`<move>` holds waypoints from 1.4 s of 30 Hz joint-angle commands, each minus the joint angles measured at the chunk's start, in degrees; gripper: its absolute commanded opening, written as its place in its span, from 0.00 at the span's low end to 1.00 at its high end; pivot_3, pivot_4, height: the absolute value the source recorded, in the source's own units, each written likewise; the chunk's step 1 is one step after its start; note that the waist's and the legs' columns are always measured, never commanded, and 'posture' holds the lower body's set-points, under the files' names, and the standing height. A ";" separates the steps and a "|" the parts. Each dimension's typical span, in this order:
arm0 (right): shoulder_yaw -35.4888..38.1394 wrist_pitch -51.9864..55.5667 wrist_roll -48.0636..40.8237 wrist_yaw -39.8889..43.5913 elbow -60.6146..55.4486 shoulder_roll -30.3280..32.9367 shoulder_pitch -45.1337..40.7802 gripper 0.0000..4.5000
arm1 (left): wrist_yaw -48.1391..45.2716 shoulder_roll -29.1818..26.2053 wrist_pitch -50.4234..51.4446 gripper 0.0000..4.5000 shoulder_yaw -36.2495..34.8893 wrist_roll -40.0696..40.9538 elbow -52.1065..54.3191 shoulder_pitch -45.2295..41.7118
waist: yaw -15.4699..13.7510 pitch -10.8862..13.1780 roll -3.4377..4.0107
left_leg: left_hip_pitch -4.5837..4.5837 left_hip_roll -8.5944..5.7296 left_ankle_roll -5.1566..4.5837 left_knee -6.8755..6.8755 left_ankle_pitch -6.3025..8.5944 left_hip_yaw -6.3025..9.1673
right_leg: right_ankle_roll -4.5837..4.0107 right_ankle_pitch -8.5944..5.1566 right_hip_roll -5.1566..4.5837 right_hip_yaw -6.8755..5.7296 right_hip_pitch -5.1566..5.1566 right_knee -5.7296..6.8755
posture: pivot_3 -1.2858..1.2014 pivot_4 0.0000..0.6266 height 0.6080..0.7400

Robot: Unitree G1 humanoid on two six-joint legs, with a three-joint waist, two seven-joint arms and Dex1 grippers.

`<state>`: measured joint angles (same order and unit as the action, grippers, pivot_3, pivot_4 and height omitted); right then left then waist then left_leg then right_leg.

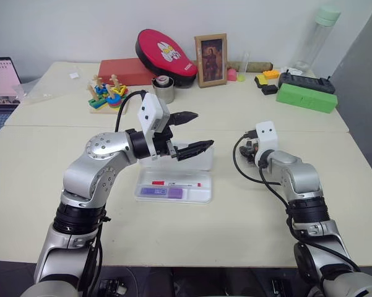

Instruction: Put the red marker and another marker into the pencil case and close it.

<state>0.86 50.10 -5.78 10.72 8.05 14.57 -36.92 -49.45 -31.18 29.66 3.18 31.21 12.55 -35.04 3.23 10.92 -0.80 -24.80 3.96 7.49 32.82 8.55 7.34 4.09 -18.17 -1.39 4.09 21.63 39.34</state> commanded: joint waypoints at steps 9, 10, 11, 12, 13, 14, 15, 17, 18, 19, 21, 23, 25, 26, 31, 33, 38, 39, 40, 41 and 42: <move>2.52 -4.28 -0.76 1.66 -3.93 2.73 -0.62 0.07 | -0.60 0.49 -1.28 1.00 -1.35 -0.91 0.25 -1.27 | -0.13 0.00 0.00 | 0.00 0.00 0.00 0.00 0.00 0.00 | 0.00 0.00 0.00 0.00 0.00 0.00 | 0.52 0.24 1.00; 2.20 -7.57 -1.44 4.31 -5.10 3.70 -1.16 0.07 | -0.71 -0.03 -0.97 1.00 -1.78 -0.68 0.81 -0.84 | -0.12 0.00 0.00 | -0.01 0.00 0.00 0.00 0.00 -0.01 | 0.00 0.00 0.00 0.01 0.02 0.00 | 0.52 0.24 1.00; 2.36 -10.32 -2.90 7.29 -6.58 4.27 -1.66 0.07 | -0.89 -0.64 -0.49 1.00 -2.31 -0.25 1.56 -0.26 | -0.10 0.00 0.00 | -0.01 0.00 0.00 0.00 0.00 -0.01 | 0.00 0.00 0.00 0.01 0.02 0.00 | 0.52 0.24 1.00; 3.80 -12.47 -6.85 11.64 -9.41 4.02 -2.23 0.07 | -1.38 -1.75 0.25 1.00 -3.02 0.44 2.80 0.87 | 0.00 0.01 0.02 | -0.01 0.00 0.00 0.00 0.00 -0.01 | 0.00 0.00 0.00 0.00 0.02 -0.01 | 0.52 0.24 1.00; 5.10 -13.54 -10.45 15.11 -11.80 3.81 -2.60 0.07 | -1.78 -2.76 0.87 1.00 -3.57 0.98 3.88 1.90 | 0.04 0.01 0.02 | -0.01 0.00 0.00 -0.02 0.00 -0.02 | 0.00 0.00 0.00 0.01 0.03 -0.02 | 0.52 0.24 1.00; 6.30 -12.72 -14.31 18.20 -14.28 3.74 -2.75 0.07 | -2.18 -3.82 1.40 1.00 -4.25 1.52 5.02 3.08 | 0.55 0.02 0.04 | 0.00 0.01 0.00 -0.03 0.00 -0.02 | 0.01 -0.01 0.00 0.01 0.03 -0.01 | 0.52 0.24 1.00; 6.41 -10.86 -18.29 22.22 -17.45 4.61 -2.43 0.07 | -2.72 -5.19 2.17 1.00 -5.26 2.30 6.42 4.69 | 0.87 0.03 0.05 | 0.00 0.03 -0.01 -0.07 0.00 -0.02 | 0.00 -0.01 0.01 0.02 0.06 -0.01 | 0.52 0.24 1.00; 2.76 -8.26 -22.94 31.28 -24.19 8.96 0.06 0.07 | -4.22 -8.26 3.40 1.00 -7.81 4.12 9.39 9.13 | 1.33 0.04 0.06 | 0.00 0.05 -0.01 -0.10 0.01 -0.02 | 0.01 -0.05 0.02 0.02 0.06 0.01 | 0.52 0.24 1.00; -0.13 -8.11 -23.57 35.06 -26.92 11.22 1.34 0.07 | -5.25 -10.11 3.84 1.00 -9.24 4.51 10.59 12.29 | 1.41 0.04 0.06 | 0.00 0.06 -0.01 -0.12 0.01 0.00 | 0.00 -0.06 0.03 -0.02 0.05 0.00 | 0.52 0.24 1.00; -2.66 -7.56 -23.96 37.18 -28.45 12.79 1.99 0.07 | -6.12 -11.74 3.91 1.00 -10.55 4.74 11.48 15.40 | 1.45 0.04 0.06 | 0.01 0.07 -0.01 -0.17 0.01 -0.01 | 0.00 -0.07 0.03 -0.01 0.02 -0.08 | 0.52 0.24 1.00; -6.51 -6.80 -23.91 39.18 -29.64 14.58 2.40 0.07 | -7.31 -14.15 3.68 1.00 -12.59 4.93 12.64 20.25 | 1.48 0.04 0.06 | 0.08 0.10 -0.02 -0.16 0.01 0.00 | -0.02 -0.08 0.03 -0.06 -0.10 -0.16 | 0.52 0.24 1.00; -12.29 -7.06 -21.21 40.30 -28.99 15.23 2.53 0.07 | -8.46 -16.32 4.06 1.00 -15.93 5.75 13.93 25.75 | 1.42 0.04 0.06 | 0.09 0.10 -0.02 -0.10 0.01 0.01 | -0.02 -0.08 0.03 -0.05 -0.12 -0.15 | 0.52 0.24 1.00; -18.21 -8.10 -17.08 40.49 -27.09 15.58 2.59 0.07 | -8.70 -17.63 4.47 1.00 -18.48 6.60 15.37 29.68 | 1.44 0.04 0.06 | 0.10 0.13 -0.02 -0.07 0.01 -0.05 | -0.01 -0.08 0.04 0.00 -0.13 -0.21 | 0.52 0.24 1.00; -20.78 -8.77 -15.25 40.57 -26.15 15.81 2.64 0.07 | -8.65 -18.01 4.57 1.00 -19.30 7.01 16.15 31.05 | 1.43 0.04 0.05 | 0.10 0.12 -0.02 -0.06 0.01 -0.04 | 0.01 -0.08 0.03 -0.01 -0.12 -0.20 | 0.52 0.24 1.00; -27.79 -11.20 -10.08 41.64 -23.08 15.75 2.99 0.07 | -7.28 -18.19 5.23 1.00 -20.71 7.88 18.39 33.46 | -0.07 0.02 0.03 | 0.10 0.11 -0.01 0.01 0.01 -0.09 | 0.28 -0.11 0.02 0.03 -0.12 -0.27 | 0.52 0.24 1.00; -29.00 -11.73 -8.75 41.72 -22.01 15.50 2.99 0.07 | -6.54 -18.11 5.28 1.00 -20.55 7.88 18.77 33.50 | -0.33 0.02 0.03 | 0.09 0.11 0.00 0.00 0.01 -0.09 | 0.26 -0.11 0.02 0.02 -0.12 -0.29 | 0.52 0.24 1.00; -29.91 -12.34 -7.59 43.14 -21.15 15.53 3.03 0.07 | -5.14 -18.10 5.58 1.00 -20.25 8.12 19.74 33.53 | -0.26 0.03 0.03 | 0.09 0.13 0.00 -0.04 0.01 -0.09 | 0.19 -0.07 0.04 0.02 -0.10 -0.28 | 0.52 0.24 1.00; -29.87 -12.42 -7.45 43.31 -20.98 15.51 2.98 0.07 | -4.99 -18.16 5.60 1.00 -20.32 8.13 19.83 33.59 | -0.25 0.02 0.04 | 0.09 0.13 -0.01 -0.05 0.01 -0.09 | 0.18 -0.07 0.04 0.02 -0.10 -0.28 | 0.52 0.24 1.00; -29.80 -12.50 -7.34 43.42 -20.82 15.49 2.94 0.15 | -4.89 -18.21 5.64 1.00 -20.40 8.15 19.87 33.63 | -0.25 0.03 0.04 | 0.09 0.13 -0.01 -0.04 0.01 -0.09 | 0.18 -0.07 0.04 0.02 -0.10 -0.28 | 0.52 0.24 1.00; -29.75 -12.68 -7.20 43.66 -20.68 15.56 2.89 0.23 | -4.76 -18.25 5.75 1.00 -20.53 8.22 19.99 33.66 | -0.25 0.03 0.03 | 0.09 0.13 0.00 -0.04 0.01 -0.09 | 0.18 -0.07 0.04 0.02 -0.10 -0.28 | 0.52 0.24 1.00; -29.63 -12.81 -7.08 43.84 -20.57 15.53 2.87 0.25 | -4.63 -18.28 5.85 1.00 -20.61 8.30 20.11 33.66 | -0.24 0.02 0.03 | 0.09 0.13 -0.01 -0.04 0.01 -0.09 | 0.19 -0.07 0.04 0.02 -0.10 -0.28 | 0.52 0.24 1.00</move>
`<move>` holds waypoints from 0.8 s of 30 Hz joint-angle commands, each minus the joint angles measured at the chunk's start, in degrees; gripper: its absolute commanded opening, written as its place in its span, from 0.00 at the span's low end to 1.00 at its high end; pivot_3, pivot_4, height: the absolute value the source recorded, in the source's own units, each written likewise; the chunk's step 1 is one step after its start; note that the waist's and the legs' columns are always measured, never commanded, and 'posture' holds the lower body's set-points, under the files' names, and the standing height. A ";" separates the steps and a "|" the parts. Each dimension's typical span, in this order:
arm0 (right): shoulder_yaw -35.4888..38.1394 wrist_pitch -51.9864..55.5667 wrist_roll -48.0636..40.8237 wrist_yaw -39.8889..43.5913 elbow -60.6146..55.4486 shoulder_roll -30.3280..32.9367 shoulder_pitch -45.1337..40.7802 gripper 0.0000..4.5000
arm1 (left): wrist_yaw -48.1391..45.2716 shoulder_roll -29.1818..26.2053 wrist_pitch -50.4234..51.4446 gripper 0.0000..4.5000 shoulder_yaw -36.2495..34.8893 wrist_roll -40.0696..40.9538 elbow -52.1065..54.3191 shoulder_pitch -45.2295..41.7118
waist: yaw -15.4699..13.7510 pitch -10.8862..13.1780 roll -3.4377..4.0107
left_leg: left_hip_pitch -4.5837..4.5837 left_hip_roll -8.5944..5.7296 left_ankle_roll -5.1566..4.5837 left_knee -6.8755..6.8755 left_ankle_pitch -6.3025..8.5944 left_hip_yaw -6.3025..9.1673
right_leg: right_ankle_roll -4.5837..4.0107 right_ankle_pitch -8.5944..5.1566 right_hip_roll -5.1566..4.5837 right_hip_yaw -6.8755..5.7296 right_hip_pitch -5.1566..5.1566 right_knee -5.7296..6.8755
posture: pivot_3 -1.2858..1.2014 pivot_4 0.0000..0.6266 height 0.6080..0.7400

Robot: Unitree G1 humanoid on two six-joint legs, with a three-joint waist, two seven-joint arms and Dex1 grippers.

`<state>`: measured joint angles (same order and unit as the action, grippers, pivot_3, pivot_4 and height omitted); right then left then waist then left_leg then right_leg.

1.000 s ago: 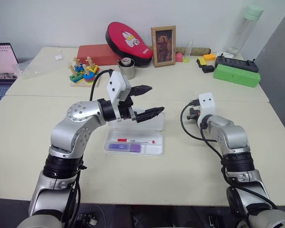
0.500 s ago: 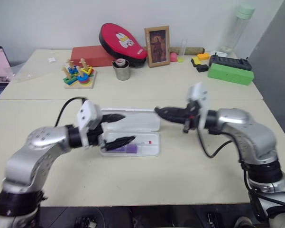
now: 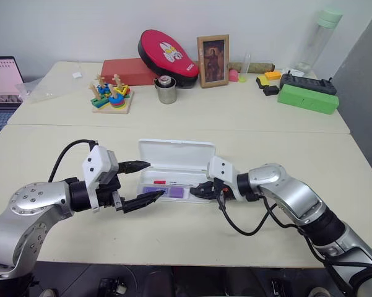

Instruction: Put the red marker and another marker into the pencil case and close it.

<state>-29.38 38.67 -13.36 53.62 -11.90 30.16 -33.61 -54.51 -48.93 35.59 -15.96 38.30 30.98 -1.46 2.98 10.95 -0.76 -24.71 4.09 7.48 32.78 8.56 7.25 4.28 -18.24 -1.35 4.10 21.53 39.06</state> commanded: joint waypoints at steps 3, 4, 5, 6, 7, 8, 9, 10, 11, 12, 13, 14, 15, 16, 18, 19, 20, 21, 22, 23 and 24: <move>1.71 -1.14 -0.14 1.37 -0.62 -0.70 -0.63 0.39 | 0.94 -0.38 0.15 1.00 -1.12 1.24 1.95 -0.20 | 0.01 0.00 0.00 | 0.00 0.00 0.00 0.00 0.00 0.00 | 0.00 0.00 0.00 0.00 0.00 0.00 | 0.52 0.24 1.00; 1.88 -1.13 -0.16 1.42 -0.58 -0.86 -0.71 0.44 | 1.09 -0.30 0.14 1.00 -0.88 1.15 1.96 -0.34 | 0.02 0.00 0.00 | 0.00 0.00 0.00 0.00 0.00 0.00 | -0.01 0.00 0.00 0.00 0.00 0.00 | 0.52 0.24 1.00; 1.98 -1.12 -0.10 1.46 -0.49 -0.99 -0.81 0.49 | 1.23 -0.23 0.13 1.00 -0.65 1.11 1.89 -0.55 | 0.02 0.00 0.00 | 0.00 0.00 0.00 0.00 0.00 0.00 | -0.01 0.00 0.00 0.00 0.00 0.00 | 0.52 0.24 1.00; 2.09 -1.11 -0.06 1.58 -0.45 -1.06 -0.88 0.55 | 1.37 -0.18 0.10 1.00 -0.42 1.05 1.82 -0.75 | 0.02 0.00 0.00 | 0.00 0.00 0.00 0.00 0.00 0.00 | -0.01 0.00 0.00 0.00 0.00 0.00 | 0.52 0.24 1.00; 2.28 -1.05 -0.08 1.70 -0.45 -1.17 -0.96 0.62 | 1.49 -0.16 0.07 1.00 -0.28 1.02 1.72 -0.93 | 0.02 0.00 0.00 | 0.00 0.00 0.00 0.00 0.00 0.00 | -0.01 0.01 0.00 0.00 0.00 0.00 | 0.52 0.24 1.00; 2.35 -1.12 0.07 1.84 -0.39 -1.21 -1.04 0.66 | 1.65 -0.15 0.05 1.00 -0.16 1.00 1.62 -1.14 | 0.02 0.00 0.00 | 0.00 0.00 0.00 0.00 0.00 0.00 | 0.00 0.00 0.00 0.00 0.00 0.00 | 0.52 0.24 1.00; 2.39 -1.21 0.29 1.94 -0.31 -1.19 -1.14 0.72 | 1.84 -0.11 0.05 1.00 -0.13 1.04 1.57 -1.35 | 0.02 0.00 0.00 | 0.00 0.00 0.00 0.00 0.00 0.00 | 0.00 0.00 0.00 0.00 0.00 0.00 | 0.52 0.24 1.00; 2.69 -1.42 0.20 2.17 -0.32 -1.20 -1.24 0.79 | 2.13 0.01 0.21 1.00 -0.32 1.33 1.63 -1.56 | 0.02 0.00 0.00 | 0.00 0.00 0.00 0.00 0.00 0.00 | 0.00 0.00 0.00 0.00 0.00 0.00 | 0.52 0.24 1.00; 2.92 -1.58 0.12 2.33 -0.32 -1.22 -1.30 0.83 | 2.33 0.10 0.33 1.00 -0.46 1.54 1.68 -1.71 | 0.02 0.00 0.00 | 0.00 0.00 0.00 0.00 0.00 0.00 | -0.01 0.00 0.00 0.00 -0.01 0.00 | 0.52 0.24 1.00; 4.27 -1.60 -1.51 2.93 -1.05 -1.70 -1.33 0.90 | 2.70 0.25 0.44 1.00 -0.74 1.71 1.74 -1.80 | 0.02 0.00 0.00 | 0.00 0.00 0.00 0.00 0.00 0.00 | -0.01 0.01 0.00 -0.01 -0.01 0.00 | 0.52 0.24 1.00; 7.34 -0.23 -5.66 3.79 -2.71 -2.96 -1.87 0.95 | 3.50 0.67 0.72 1.00 -1.33 2.13 1.81 -1.93 | 0.02 0.00 0.00 | 0.00 0.00 0.00 0.00 0.00 0.00 | -0.01 0.00 0.00 0.00 -0.01 0.00 | 0.52 0.24 1.00; 10.61 1.19 -9.48 3.91 -3.67 -4.62 -3.04 0.99 | 4.64 1.28 0.95 1.00 -1.95 2.56 1.72 -2.16 | 0.03 0.01 0.00 | 0.00 0.00 0.00 0.00 0.00 0.00 | -0.01 0.01 0.00 0.00 -0.01 0.00 | 0.52 0.24 1.00; 12.84 2.27 -12.05 3.91 -4.23 -5.77 -3.91 0.99 | 5.49 1.66 1.12 1.00 -2.35 2.91 1.64 -2.34 | 0.05 0.01 0.00 | 0.00 0.00 0.00 0.00 0.00 0.00 | -0.04 0.02 0.00 0.00 -0.01 0.02 | 0.52 0.24 1.00; 15.61 3.50 -14.67 3.03 -3.79 -7.51 -5.87 0.99 | 6.62 2.26 1.36 1.00 -2.86 3.37 1.51 -2.56 | 0.16 0.01 0.00 | 0.00 0.00 0.00 0.00 0.00 0.01 | -0.13 0.08 0.00 -0.01 -0.01 0.03 | 0.52 0.24 1.00; 19.39 4.93 -16.57 0.13 -0.23 -10.47 -10.79 0.96 | 9.41 3.63 2.07 1.00 -4.36 4.65 1.54 -3.04 | 0.37 0.01 0.00 | 0.00 0.04 0.00 0.01 0.00 0.02 | -0.14 0.09 0.03 -0.01 -0.01 0.05 | 0.52 0.24 1.00; 20.37 4.72 -15.49 -2.12 3.27 -11.80 -13.85 0.91 | 11.41 4.63 2.63 1.00 -5.77 6.02 1.71 -3.53 | 0.45 0.01 0.01 | 0.01 0.05 0.00 0.02 0.00 0.02 | -0.14 0.09 0.05 -0.01 -0.02 0.07 | 0.52 0.24 1.00; 20.65 4.37 -14.11 -3.83 6.28 -12.61 -16.00 0.88 | 12.98 5.36 3.10 1.00 -6.94 7.20 1.96 -3.89 | 0.50 0.01 0.00 | 0.02 0.06 0.00 0.02 0.00 0.02 | -0.14 0.10 0.06 -0.01 -0.01 0.09 | 0.52 0.24 1.00; 20.08 3.34 -11.62 -5.74 10.32 -13.22 -18.41 0.84 | 14.76 6.21 3.50 1.00 -8.69 8.69 2.36 -4.22 | 0.42 -0.01 -0.03 | 0.03 0.06 0.00 0.02 -0.01 0.02 | -0.16 0.11 0.07 -0.02 -0.01 0.12 | 0.52 0.24 1.00; 19.47 2.27 -9.52 -7.34 13.93 -13.75 -20.37 0.77 | 16.22 6.84 3.89 1.00 -10.27 10.14 2.79 -4.35 | 0.38 -0.03 -0.06 | 0.03 0.08 0.01 0.03 -0.01 0.07 | -0.16 0.11 0.09 -0.05 -0.02 0.11 | 0.52 0.24 1.00; 19.23 1.76 -8.02 -9.04 17.45 -14.50 -22.22 0.73 | 17.45 7.19 4.28 1.00 -11.62 11.48 3.22 -4.23 | 0.37 -0.03 -0.06 | 0.04 0.08 0.01 0.03 -0.01 0.07 | -0.16 0.10 0.09 -0.05 -0.03 0.10 | 0.52 0.24 1.00; 18.88 1.24 -6.26 -11.00 21.27 -15.35 -24.15 0.69 | 18.41 7.37 4.63 1.00 -12.99 12.60 3.76 -3.83 | 0.36 -0.05 -0.08 | 0.03 0.08 0.01 0.02 -0.01 0.06 | -0.16 0.11 0.09 -0.05 -0.03 0.08 | 0.52 0.24 1.00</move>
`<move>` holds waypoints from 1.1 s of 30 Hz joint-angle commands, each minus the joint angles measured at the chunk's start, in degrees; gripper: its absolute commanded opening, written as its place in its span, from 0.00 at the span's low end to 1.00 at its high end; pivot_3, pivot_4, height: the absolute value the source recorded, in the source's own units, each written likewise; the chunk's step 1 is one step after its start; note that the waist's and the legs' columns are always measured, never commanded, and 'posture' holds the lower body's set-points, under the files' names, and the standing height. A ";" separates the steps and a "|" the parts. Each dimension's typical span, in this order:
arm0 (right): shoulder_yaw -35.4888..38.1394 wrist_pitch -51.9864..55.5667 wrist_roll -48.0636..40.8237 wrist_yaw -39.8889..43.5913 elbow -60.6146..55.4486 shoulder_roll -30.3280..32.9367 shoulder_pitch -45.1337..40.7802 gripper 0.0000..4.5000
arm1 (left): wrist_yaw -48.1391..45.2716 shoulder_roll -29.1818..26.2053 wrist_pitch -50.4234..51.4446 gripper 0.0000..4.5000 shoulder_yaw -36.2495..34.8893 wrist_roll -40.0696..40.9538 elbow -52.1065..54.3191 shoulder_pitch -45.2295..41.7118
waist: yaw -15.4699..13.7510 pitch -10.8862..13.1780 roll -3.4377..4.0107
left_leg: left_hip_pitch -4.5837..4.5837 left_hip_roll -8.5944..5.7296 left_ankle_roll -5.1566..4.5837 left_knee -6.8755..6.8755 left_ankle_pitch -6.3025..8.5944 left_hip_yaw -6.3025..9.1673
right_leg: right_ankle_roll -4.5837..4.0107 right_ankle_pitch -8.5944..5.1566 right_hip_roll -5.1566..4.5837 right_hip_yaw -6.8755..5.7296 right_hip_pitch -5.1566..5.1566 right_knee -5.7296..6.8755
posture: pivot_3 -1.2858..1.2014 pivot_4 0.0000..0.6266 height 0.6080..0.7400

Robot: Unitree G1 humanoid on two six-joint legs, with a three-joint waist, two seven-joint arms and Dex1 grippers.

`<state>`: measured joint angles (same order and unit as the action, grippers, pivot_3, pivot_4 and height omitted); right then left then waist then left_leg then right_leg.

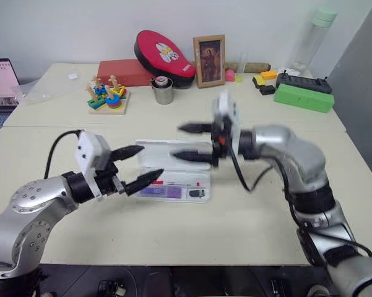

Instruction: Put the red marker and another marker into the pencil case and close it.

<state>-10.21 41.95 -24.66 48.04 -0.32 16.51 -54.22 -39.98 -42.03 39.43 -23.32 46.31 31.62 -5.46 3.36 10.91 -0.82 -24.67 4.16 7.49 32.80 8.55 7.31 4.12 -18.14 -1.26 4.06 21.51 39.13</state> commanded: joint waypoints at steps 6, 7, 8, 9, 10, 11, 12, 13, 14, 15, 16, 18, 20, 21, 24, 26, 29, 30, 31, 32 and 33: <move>-5.42 -6.53 13.66 -7.25 22.32 -3.50 -7.72 0.39 | 6.57 0.11 1.67 1.00 -9.24 8.41 6.93 4.74 | -0.18 0.00 -0.01 | -0.05 -0.01 0.00 -0.07 0.00 -0.08 | -0.02 0.00 -0.02 0.05 0.08 -0.05 | 0.52 0.24 1.00; -6.08 -7.08 14.19 -6.11 22.54 -3.43 -7.60 0.33 | 6.66 -0.08 1.66 1.00 -9.31 8.72 7.57 5.65 | -0.18 0.00 0.00 | -0.06 -0.01 0.00 -0.07 0.00 -0.08 | -0.02 0.00 -0.02 0.04 0.08 -0.04 | 0.52 0.24 1.00; -6.68 -7.25 14.43 -5.02 22.25 -3.36 -7.32 0.27 | 6.63 -0.27 1.64 1.00 -9.40 9.05 8.25 6.61 | -0.18 0.01 0.01 | -0.06 -0.01 0.00 -0.08 0.01 -0.08 | -0.02 0.00 -0.02 0.05 0.10 -0.05 | 0.52 0.24 1.00; -7.38 -7.16 14.57 -3.67 21.48 -3.19 -6.93 0.19 | 6.57 -0.50 1.64 1.00 -9.53 9.42 8.74 7.46 | -0.14 0.01 0.01 | -0.08 -0.01 0.00 -0.09 0.00 -0.08 | -0.02 0.00 -0.02 0.04 0.13 -0.04 | 0.52 0.24 1.00; -8.43 -7.24 14.77 -1.84 20.00 -2.72 -6.23 0.14 | 6.42 -0.76 1.59 1.00 -9.68 9.56 9.18 8.28 | -0.11 0.01 0.01 | -0.08 0.00 0.00 -0.09 0.00 -0.08 | -0.03 0.00 -0.02 0.05 0.14 -0.04 | 0.52 0.24 1.00; -9.35 -7.24 14.87 -0.17 18.40 -2.21 -5.52 0.10 | 6.34 -0.93 1.50 1.00 -9.90 9.74 9.41 8.87 | -0.10 0.01 0.01 | -0.08 0.00 0.00 -0.09 0.01 -0.08 | -0.03 0.00 -0.02 0.05 0.14 -0.03 | 0.52 0.24 1.00; -10.47 -6.91 14.64 2.00 16.13 -1.43 -4.58 0.03 | 6.27 -1.14 1.34 1.00 -10.26 10.03 9.47 9.35 | -0.12 0.01 0.01 | -0.08 0.00 0.00 -0.09 0.01 -0.08 | -0.03 0.00 -0.02 0.04 0.14 -0.03 | 0.52 0.24 1.00; -11.51 -6.78 14.52 3.84 13.92 -0.61 -3.62 0.01 | 6.20 -1.38 1.15 1.00 -10.58 10.30 9.48 9.76 | -0.13 0.01 0.01 | -0.08 0.00 0.00 -0.09 0.01 -0.08 | -0.03 0.00 -0.02 0.04 0.14 -0.02 | 0.52 0.24 1.00; -12.25 -6.47 14.51 4.97 12.15 0.01 -2.86 0.01 | 6.06 -1.71 0.98 1.00 -10.85 10.47 9.42 10.11 | -0.16 0.01 0.01 | -0.08 0.00 0.00 -0.09 0.01 -0.08 | -0.03 0.00 -0.02 0.04 0.13 -0.02 | 0.52 0.24 1.00; -13.02 -6.23 14.72 5.85 10.76 0.58 -2.24 0.01 | 5.74 -2.11 0.84 1.00 -10.99 10.35 9.36 10.48 | -0.16 0.01 0.01 | -0.08 0.00 0.00 -0.09 0.01 -0.08 | -0.03 0.00 -0.02 0.04 0.13 -0.02 | 0.52 0.24 1.00; -13.92 -6.32 15.06 6.81 9.40 1.22 -1.57 0.01 | 5.34 -2.48 0.64 1.00 -11.01 9.95 9.32 10.92 | -0.14 0.01 0.01 | -0.08 0.00 0.00 -0.08 0.01 -0.08 | -0.03 0.00 -0.02 0.04 0.13 -0.02 | 0.52 0.24 1.00; -15.49 -7.04 15.41 8.60 6.42 2.30 -0.04 0.01 | 4.19 -3.22 0.19 1.00 -10.84 8.96 9.34 12.15 | -0.13 0.01 0.01 | -0.08 0.00 0.00 -0.07 0.01 -0.08 | -0.03 0.00 -0.02 0.04 0.14 -0.03 | 0.52 0.24 1.00; -17.01 -8.37 15.50 10.80 3.76 3.26 1.44 0.01 | 3.08 -3.85 0.24 1.00 -10.84 9.07 9.58 13.44 | -0.12 0.01 0.01 | -0.08 0.00 0.00 -0.07 0.01 -0.09 | -0.03 0.00 -0.02 0.05 0.14 -0.03 | 0.52 0.24 1.00; -17.81 -8.76 15.80 11.53 2.77 3.69 2.03 0.01 | 2.51 -4.14 0.27 1.00 -10.97 9.25 9.77 14.12 | -0.13 0.01 0.01 | -0.08 0.01 0.00 -0.07 0.01 -0.09 | -0.03 -0.01 -0.02 0.05 0.14 -0.03 | 0.52 0.24 1.00; -22.18 -10.50 19.14 12.87 0.84 5.33 4.36 0.01 | -0.02 -5.29 0.50 1.00 -10.96 9.18 10.95 17.17 | -0.12 0.00 0.00 | -0.08 0.02 0.00 -0.07 0.01 -0.11 | -0.03 -0.01 -0.01 0.05 0.16 -0.04 | 0.52 0.24 1.00; -24.96 -11.94 21.36 13.16 0.06 5.89 5.96 0.01 | -1.27 -5.87 0.08 1.00 -10.59 7.88 11.19 18.96 | -0.12 0.01 0.01 | -0.08 0.03 0.01 -0.07 0.01 -0.12 | -0.05 -0.02 -0.01 0.05 0.15 -0.04 | 0.52 0.24 1.00; -29.46 -13.55 26.27 12.30 0.64 6.42 7.53 0.01 | -1.97 -6.08 -0.60 1.00 -10.25 6.73 11.10 20.07 | -0.12 0.00 0.01 | -0.07 0.04 0.01 -0.07 0.01 -0.13 | -0.07 -0.03 -0.01 0.06 0.15 -0.04 | 0.52 0.24 1.00; -30.83 -13.85 27.84 11.96 1.17 6.51 8.09 0.01 | -2.00 -6.03 -0.78 1.00 -10.12 6.43 11.06 20.06 | -0.13 -0.01 -0.01 | -0.07 0.04 0.01 -0.07 0.01 -0.13 | -0.07 -0.04 -0.01 0.06 0.18 -0.04 | 0.52 0.24 1.00; -31.63 -14.13 28.97 11.76 1.60 6.48 8.58 0.01 | -2.07 -6.00 -0.88 1.00 -10.04 6.23 11.04 20.05 | -0.13 -0.04 -0.03 | -0.05 0.04 0.01 -0.07 0.01 -0.15 | -0.07 -0.04 -0.01 0.07 0.16 -0.04 | 0.52 0.24 1.00; -31.98 -14.29 29.73 11.65 1.79 6.37 9.03 0.01 | -2.18 -5.94 -0.94 1.00 -10.08 6.17 11.08 20.12 | -0.13 -0.06 -0.05 | 0.02 0.06 0.01 -0.07 0.01 -0.15 | -0.08 -0.05 0.00 0.06 0.11 -0.04 | 0.52 0.24 1.00; -32.12 -14.17 30.20 11.65 1.93 6.21 9.43 0.01 | -2.23 -5.88 -0.98 1.00 -10.07 6.15 11.14 20.17 | -0.13 -0.08 -0.05 | 0.05 0.07 0.01 -0.07 0.01 -0.15 | -0.08 -0.05 0.00 0.07 0.08 -0.04 | 0.52 0.24 1.00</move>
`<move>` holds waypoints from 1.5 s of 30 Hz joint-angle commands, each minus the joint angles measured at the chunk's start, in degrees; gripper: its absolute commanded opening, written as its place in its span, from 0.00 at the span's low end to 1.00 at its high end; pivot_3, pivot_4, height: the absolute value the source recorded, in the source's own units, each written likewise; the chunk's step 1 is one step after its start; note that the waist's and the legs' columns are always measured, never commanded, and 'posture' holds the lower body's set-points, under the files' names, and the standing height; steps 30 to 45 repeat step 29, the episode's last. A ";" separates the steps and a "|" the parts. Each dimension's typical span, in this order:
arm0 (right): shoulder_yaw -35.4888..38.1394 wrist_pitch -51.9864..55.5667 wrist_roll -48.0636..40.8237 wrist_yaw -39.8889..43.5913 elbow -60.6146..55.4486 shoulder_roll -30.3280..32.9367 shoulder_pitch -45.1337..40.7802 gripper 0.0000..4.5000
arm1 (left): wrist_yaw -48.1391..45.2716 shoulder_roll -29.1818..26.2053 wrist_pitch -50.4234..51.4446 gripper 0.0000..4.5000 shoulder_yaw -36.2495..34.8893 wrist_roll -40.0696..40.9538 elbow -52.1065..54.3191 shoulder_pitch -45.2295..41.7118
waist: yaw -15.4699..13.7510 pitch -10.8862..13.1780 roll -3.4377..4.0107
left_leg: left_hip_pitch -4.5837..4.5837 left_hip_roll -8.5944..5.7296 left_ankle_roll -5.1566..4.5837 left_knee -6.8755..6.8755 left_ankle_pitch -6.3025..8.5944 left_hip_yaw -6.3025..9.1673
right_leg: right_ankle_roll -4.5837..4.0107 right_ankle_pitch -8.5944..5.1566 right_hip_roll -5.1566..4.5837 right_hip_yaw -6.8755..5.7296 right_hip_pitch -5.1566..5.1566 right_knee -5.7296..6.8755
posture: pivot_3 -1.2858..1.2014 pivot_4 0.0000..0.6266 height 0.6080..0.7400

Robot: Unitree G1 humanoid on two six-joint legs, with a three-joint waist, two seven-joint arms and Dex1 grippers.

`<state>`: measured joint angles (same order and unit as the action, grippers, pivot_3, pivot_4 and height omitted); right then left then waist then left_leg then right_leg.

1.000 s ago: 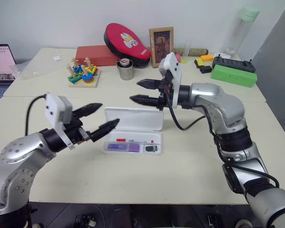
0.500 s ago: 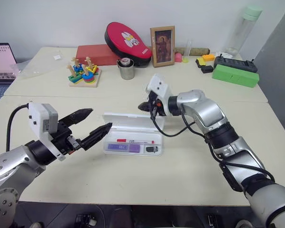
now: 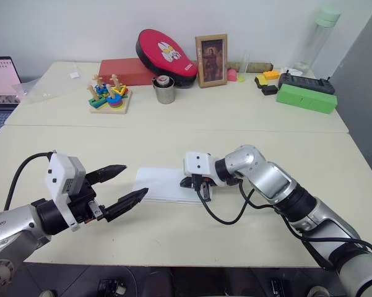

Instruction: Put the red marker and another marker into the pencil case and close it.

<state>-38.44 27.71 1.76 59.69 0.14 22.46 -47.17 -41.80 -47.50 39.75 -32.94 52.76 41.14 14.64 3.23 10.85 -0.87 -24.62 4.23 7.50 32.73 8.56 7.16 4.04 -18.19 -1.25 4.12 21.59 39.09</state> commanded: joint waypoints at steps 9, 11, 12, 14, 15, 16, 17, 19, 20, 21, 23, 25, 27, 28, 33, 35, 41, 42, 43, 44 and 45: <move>14.54 1.15 -8.29 0.72 1.11 -2.30 3.76 0.08 | 2.20 0.43 -1.01 1.00 -0.01 -0.84 0.24 -1.17 | 0.01 -0.06 -0.06 | 0.23 0.04 0.01 -0.01 0.01 -0.08 | -0.02 -0.04 0.00 0.05 -0.23 -0.01 | 0.52 0.24 1.00; 19.76 3.24 -12.52 1.20 1.28 -1.80 3.22 0.17 | 5.80 1.15 -0.44 1.00 0.47 -1.08 -2.01 -4.39 | -0.11 -0.05 -0.06 | 0.21 0.04 0.01 -0.01 0.01 -0.08 | -0.04 -0.02 0.00 0.05 -0.21 -0.01 | 0.52 0.24 1.00; 22.02 3.55 -14.38 1.79 0.94 -1.07 3.29 0.22 | 7.44 1.45 -0.03 1.00 0.64 -1.22 -3.41 -6.01 | -0.39 -0.04 -0.04 | 0.21 0.04 0.01 -0.01 0.01 -0.07 | -0.04 -0.02 0.00 0.04 -0.23 -0.01 | 0.52 0.24 1.00; 25.60 4.78 -17.54 3.73 -0.70 1.42 4.37 0.34 | 10.89 1.87 -0.15 1.00 1.99 -4.58 -7.48 -9.55 | -0.50 -0.05 -0.05 | 0.20 0.03 0.01 0.00 0.01 -0.06 | -0.03 -0.02 0.01 0.03 -0.24 -0.01 | 0.52 0.24 1.00; 26.70 5.24 -18.45 4.09 -1.09 2.28 4.81 0.40 | 12.01 1.95 -0.45 1.00 2.60 -6.14 -9.36 -10.88 | -0.60 -0.05 -0.04 | 0.20 0.02 0.01 0.00 0.01 -0.06 | -0.02 -0.02 0.01 0.04 -0.23 -0.03 | 0.52 0.24 1.00; 27.93 5.69 -19.05 3.84 -0.92 3.11 5.28 0.45 | 12.71 1.98 -0.88 1.00 3.30 -7.65 -11.30 -12.10 | -0.70 -0.05 -0.04 | 0.20 0.02 0.01 0.00 0.01 -0.06 | -0.02 -0.02 0.01 0.04 -0.23 -0.03 | 0.52 0.24 1.00; 29.28 5.99 -19.14 3.15 0.08 4.35 6.07 0.50 | 13.58 2.03 -1.55 1.00 4.07 -9.55 -14.04 -13.71 | -0.70 -0.05 -0.05 | 0.19 0.02 0.00 -0.01 0.01 -0.06 | -0.02 -0.02 0.02 0.04 -0.22 -0.03 | 0.52 0.24 1.00; 30.73 6.20 -19.03 2.08 1.45 6.02 7.22 0.62 | 14.27 2.15 -2.52 1.00 5.00 -12.11 -17.77 -15.85 | -0.66 -0.05 -0.05 | 0.20 0.03 0.00 -0.02 0.01 -0.07 | -0.03 -0.02 0.03 0.04 -0.22 -0.03 | 0.52 0.24 1.00; 31.34 6.17 -18.96 1.73 2.01 7.00 8.18 0.67 | 13.82 2.06 -3.31 1.00 5.31 -13.40 -19.90 -16.47 | -0.63 -0.05 -0.05 | 0.18 0.03 0.00 -0.02 0.01 -0.07 | -0.03 -0.02 0.03 0.05 -0.20 -0.04 | 0.52 0.24 1.00; 32.06 6.45 -19.16 1.35 2.31 7.76 9.02 0.72 | 13.22 1.89 -4.28 1.00 5.54 -14.76 -21.94 -16.82 | -0.56 -0.05 -0.05 | 0.17 0.03 0.00 -0.02 0.01 -0.08 | -0.03 -0.02 0.03 0.06 -0.19 -0.04 | 0.52 0.24 1.00; 33.41 7.22 -19.83 0.66 2.56 8.63 10.03 0.84 | 12.24 1.35 -6.35 1.00 6.12 -17.57 -25.04 -17.09 | -0.35 -0.04 -0.04 | 0.16 0.03 0.00 -0.03 0.01 -0.09 | -0.03 -0.02 0.03 0.06 -0.16 -0.04 | 0.52 0.24 1.00; 34.38 7.65 -20.29 -0.24 2.32 9.22 10.75 0.93 | 11.25 0.94 -7.29 1.00 6.08 -19.19 -27.00 -16.72 | 0.02 -0.03 -0.03 | 0.15 0.03 0.00 -0.05 0.01 -0.09 | -0.04 -0.02 0.03 0.07 -0.14 -0.03 | 0.52 0.24 1.00; 35.75 8.01 -20.89 -0.56 2.24 10.00 11.58 1.00 | 10.54 0.52 -8.38 1.00 5.38 -20.92 -29.24 -16.36 | 0.11 -0.03 -0.03 | 0.14 0.03 0.00 -0.06 0.01 -0.09 | -0.04 -0.02 0.03 0.07 -0.13 -0.02 | 0.52 0.24 1.00; 36.16 8.05 -21.03 -0.63 2.29 10.21 11.81 1.00 | 10.31 0.43 -8.80 1.00 5.17 -21.60 -29.93 -16.34 | 0.08 -0.03 -0.03 | 0.14 0.03 0.00 -0.07 0.01 -0.09 | -0.04 -0.02 0.03 0.07 -0.13 -0.02 | 0.52 0.24 1.00; 36.49 7.91 -20.85 -0.89 2.65 10.44 11.98 1.00 | 10.16 0.08 -9.00 1.00 4.94 -22.39 -30.79 -16.16 | 0.08 -0.03 -0.03 | 0.14 0.03 0.00 -0.07 0.01 -0.09 | -0.04 -0.02 0.03 0.06 -0.14 -0.02 | 0.52 0.24 1.00; 36.49 7.91 -20.85 -0.89 2.65 10.44 11.98 1.00 | 10.16 0.08 -9.00 1.00 4.94 -22.39 -30.79 -16.16 | 0.08 -0.03 -0.03 | 0.14 0.03 0.00 -0.07 0.01 -0.09 | -0.04 -0.02 0.03 0.06 -0.14 -0.02 | 0.52 0.24 1.00; 36.49 7.91 -20.85 -0.89 2.65 10.44 11.98 1.00 | 10.16 0.08 -9.00 1.00 4.94 -22.39 -30.79 -16.16 | 0.08 -0.03 -0.03 | 0.14 0.03 0.00 -0.07 0.01 -0.09 | -0.04 -0.02 0.03 0.06 -0.14 -0.02 | 0.52 0.24 1.00; 36.49 7.91 -20.85 -0.89 2.65 10.44 11.98 1.00 | 10.16 0.08 -9.00 1.00 4.94 -22.39 -30.79 -16.16 | 0.08 -0.03 -0.03 | 0.14 0.03 0.00 -0.07 0.01 -0.09 | -0.04 -0.02 0.03 0.06 -0.14 -0.02 | 0.52 0.24 1.00; 36.49 7.91 -20.85 -0.89 2.65 10.44 11.98 1.00 | 10.16 0.08 -9.00 1.00 4.94 -22.39 -30.79 -16.16 | 0.08 -0.03 -0.03 | 0.14 0.03 0.00 -0.07 0.01 -0.09 | -0.04 -0.02 0.03 0.06 -0.14 -0.02 | 0.52 0.24 1.00; 36.49 7.91 -20.85 -0.89 2.65 10.44 11.98 1.00 | 10.16 0.08 -9.00 1.00 4.94 -22.39 -30.79 -16.16 | 0.08 -0.03 -0.03 | 0.14 0.03 0.00 -0.07 0.01 -0.09 | -0.04 -0.02 0.03 0.06 -0.14 -0.02 | 0.52 0.24 1.00; 36.49 7.91 -20.85 -0.89 2.65 10.44 11.98 1.00 | 10.16 0.08 -9.00 1.00 4.94 -22.39 -30.79 -16.16 | 0.08 -0.03 -0.03 | 0.14 0.03 0.00 -0.07 0.01 -0.09 | -0.04 -0.02 0.03 0.06 -0.14 -0.02 | 0.52 0.24 1.00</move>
